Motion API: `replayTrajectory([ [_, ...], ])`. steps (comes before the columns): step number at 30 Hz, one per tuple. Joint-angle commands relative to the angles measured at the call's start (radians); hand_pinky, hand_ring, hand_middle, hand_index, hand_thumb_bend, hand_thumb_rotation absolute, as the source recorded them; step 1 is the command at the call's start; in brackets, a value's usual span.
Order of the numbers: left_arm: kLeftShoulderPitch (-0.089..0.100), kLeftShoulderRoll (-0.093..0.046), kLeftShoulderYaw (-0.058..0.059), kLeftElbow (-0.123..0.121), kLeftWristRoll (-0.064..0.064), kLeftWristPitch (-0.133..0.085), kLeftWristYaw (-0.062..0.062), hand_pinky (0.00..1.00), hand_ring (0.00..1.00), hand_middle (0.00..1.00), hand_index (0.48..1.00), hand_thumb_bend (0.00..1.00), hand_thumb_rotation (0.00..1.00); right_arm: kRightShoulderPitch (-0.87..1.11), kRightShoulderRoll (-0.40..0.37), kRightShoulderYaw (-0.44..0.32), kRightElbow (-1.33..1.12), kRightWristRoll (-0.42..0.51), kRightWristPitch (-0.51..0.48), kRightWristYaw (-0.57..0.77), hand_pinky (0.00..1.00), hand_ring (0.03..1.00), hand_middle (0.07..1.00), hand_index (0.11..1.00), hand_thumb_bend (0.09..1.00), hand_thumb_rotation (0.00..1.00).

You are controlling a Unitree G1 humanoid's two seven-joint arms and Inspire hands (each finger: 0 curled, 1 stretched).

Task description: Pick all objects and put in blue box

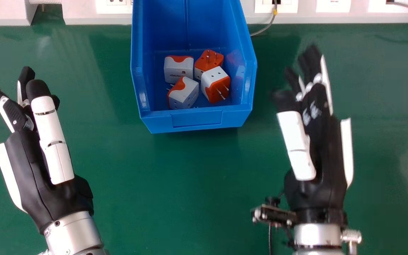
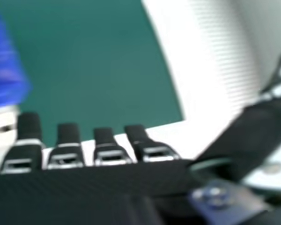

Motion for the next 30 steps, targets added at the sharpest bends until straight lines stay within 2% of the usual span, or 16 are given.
replayTrajectory([
  [1,0.008,-0.080,-0.015,-0.030,0.012,-0.015,-0.005,0.92,0.94,0.94,0.941,0.55,0.80,0.023,0.079,0.036,-0.067,0.009,0.013,0.007,0.95,0.986,0.996,0.977,0.442,0.80],
  [7,0.022,-0.071,-0.022,-0.037,0.005,-0.015,-0.022,0.93,0.96,0.95,0.951,0.55,0.80,0.031,0.084,0.036,-0.095,-0.002,0.052,0.002,0.97,0.997,1.000,0.981,0.435,0.79],
  [9,0.024,-0.070,-0.021,-0.037,0.003,-0.015,-0.031,0.93,0.96,0.95,0.951,0.55,0.80,0.031,0.085,0.036,-0.098,-0.007,0.060,-0.001,0.97,0.998,1.000,0.981,0.435,0.79],
  [12,0.024,-0.068,-0.018,-0.043,0.002,-0.010,-0.036,0.93,0.96,0.95,0.952,0.55,0.80,0.031,0.089,0.036,-0.102,-0.014,0.068,-0.007,0.97,0.999,1.000,0.984,0.434,0.80],
  [16,0.026,-0.078,-0.019,-0.047,0.005,-0.005,-0.035,0.93,0.96,0.95,0.946,0.55,0.79,0.031,0.095,0.032,-0.104,-0.020,0.073,-0.013,0.97,1.000,1.000,0.992,0.439,0.82],
  [18,0.024,-0.080,-0.019,-0.044,0.006,-0.010,-0.036,0.93,0.95,0.94,0.943,0.55,0.79,0.029,0.096,0.030,-0.101,-0.021,0.071,-0.015,0.97,1.000,1.000,0.992,0.442,0.81],
  [22,0.019,-0.076,-0.018,-0.047,0.001,-0.003,-0.042,0.93,0.96,0.95,0.945,0.55,0.79,0.023,0.094,0.024,-0.098,-0.026,0.073,-0.019,0.97,1.000,1.000,0.995,0.443,0.82],
  [25,0.014,-0.079,-0.018,-0.046,0.003,0.003,-0.039,0.93,0.96,0.95,0.953,0.55,0.79,0.017,0.093,0.020,-0.093,-0.023,0.072,-0.018,0.97,0.997,1.000,0.991,0.455,0.81],
  [27,0.010,-0.081,-0.017,-0.043,0.007,0.003,-0.037,0.93,0.96,0.95,0.953,0.56,0.79,0.012,0.091,0.018,-0.087,-0.025,0.066,-0.017,0.97,0.998,1.000,0.991,0.457,0.81],
  [30,0.006,-0.075,-0.013,-0.040,0.004,-0.002,-0.043,0.93,0.96,0.95,0.952,0.56,0.80,0.008,0.094,0.016,-0.085,-0.036,0.068,-0.025,0.97,0.997,1.000,0.989,0.460,0.80],
])
